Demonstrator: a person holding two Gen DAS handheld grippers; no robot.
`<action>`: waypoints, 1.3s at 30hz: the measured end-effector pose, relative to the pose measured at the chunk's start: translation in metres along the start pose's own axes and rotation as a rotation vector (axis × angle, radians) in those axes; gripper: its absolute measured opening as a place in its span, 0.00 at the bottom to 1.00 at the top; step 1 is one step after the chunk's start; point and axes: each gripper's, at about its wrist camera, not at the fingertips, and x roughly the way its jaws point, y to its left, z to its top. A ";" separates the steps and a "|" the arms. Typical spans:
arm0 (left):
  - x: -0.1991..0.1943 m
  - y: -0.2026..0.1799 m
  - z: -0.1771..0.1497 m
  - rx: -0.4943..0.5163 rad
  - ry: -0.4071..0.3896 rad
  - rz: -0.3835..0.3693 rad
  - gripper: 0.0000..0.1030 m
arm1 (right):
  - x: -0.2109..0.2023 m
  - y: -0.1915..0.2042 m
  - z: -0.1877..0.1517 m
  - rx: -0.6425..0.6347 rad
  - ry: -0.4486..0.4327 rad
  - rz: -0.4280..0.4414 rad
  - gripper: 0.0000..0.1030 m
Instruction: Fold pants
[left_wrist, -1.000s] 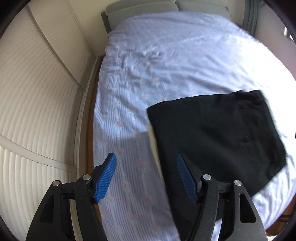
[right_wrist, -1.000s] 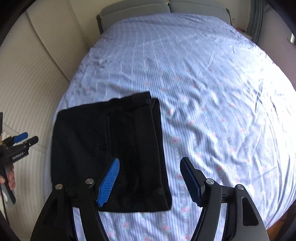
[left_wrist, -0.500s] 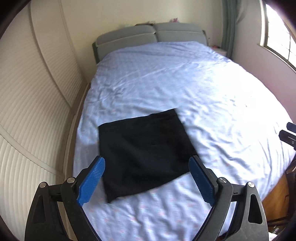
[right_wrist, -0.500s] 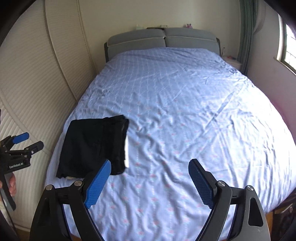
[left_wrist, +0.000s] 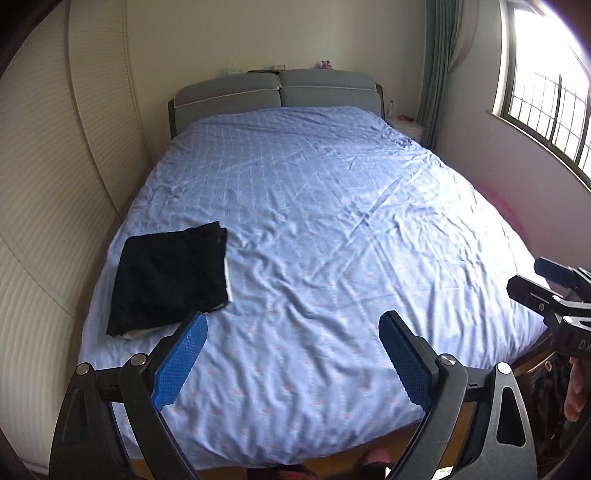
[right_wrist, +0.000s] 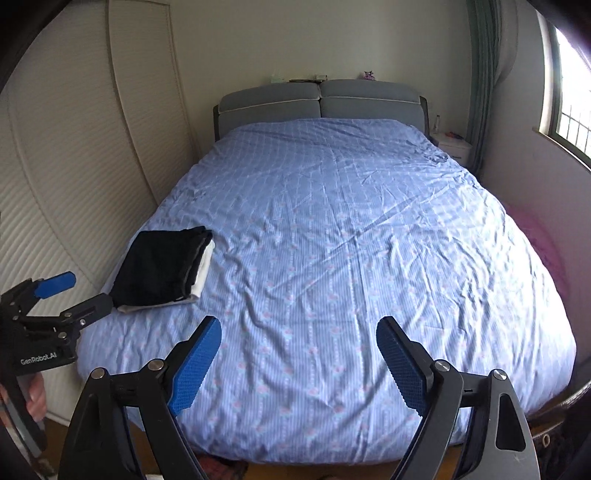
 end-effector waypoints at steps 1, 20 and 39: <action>-0.006 -0.014 -0.003 -0.003 -0.006 0.006 0.92 | -0.007 -0.009 -0.003 0.001 -0.001 0.011 0.84; -0.073 -0.130 -0.011 0.012 -0.105 -0.003 0.98 | -0.100 -0.117 -0.039 0.017 -0.080 -0.023 0.84; -0.079 -0.136 -0.003 0.035 -0.132 0.004 1.00 | -0.113 -0.122 -0.034 0.009 -0.124 -0.077 0.86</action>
